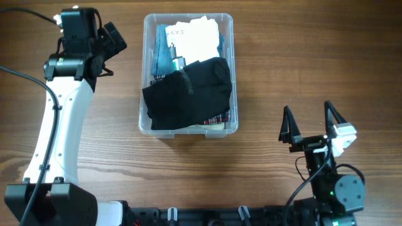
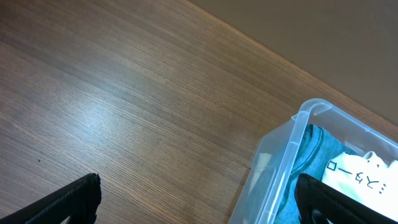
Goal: Pack container
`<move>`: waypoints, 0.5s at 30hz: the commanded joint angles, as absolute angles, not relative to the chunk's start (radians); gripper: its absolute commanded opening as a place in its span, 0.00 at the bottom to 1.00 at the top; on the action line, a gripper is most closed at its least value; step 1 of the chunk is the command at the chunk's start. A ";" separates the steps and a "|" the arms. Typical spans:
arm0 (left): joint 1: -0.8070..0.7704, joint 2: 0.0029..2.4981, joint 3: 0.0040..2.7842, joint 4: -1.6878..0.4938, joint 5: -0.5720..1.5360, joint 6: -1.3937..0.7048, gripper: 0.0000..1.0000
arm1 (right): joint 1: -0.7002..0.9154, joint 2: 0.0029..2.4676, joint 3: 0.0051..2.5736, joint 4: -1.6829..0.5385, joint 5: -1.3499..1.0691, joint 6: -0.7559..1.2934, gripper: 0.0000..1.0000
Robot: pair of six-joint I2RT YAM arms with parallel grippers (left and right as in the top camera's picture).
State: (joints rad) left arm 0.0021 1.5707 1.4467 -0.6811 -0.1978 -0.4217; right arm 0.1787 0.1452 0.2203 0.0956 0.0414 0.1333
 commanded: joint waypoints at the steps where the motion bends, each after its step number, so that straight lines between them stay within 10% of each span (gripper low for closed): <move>1: 0.006 1.571 1.453 -0.678 -0.210 -0.424 1.00 | 0.155 0.102 0.167 0.147 0.022 0.183 1.00; 15: 0.006 1.571 1.453 -0.678 -0.211 -0.424 1.00 | 0.097 0.004 0.049 0.172 0.041 0.181 1.00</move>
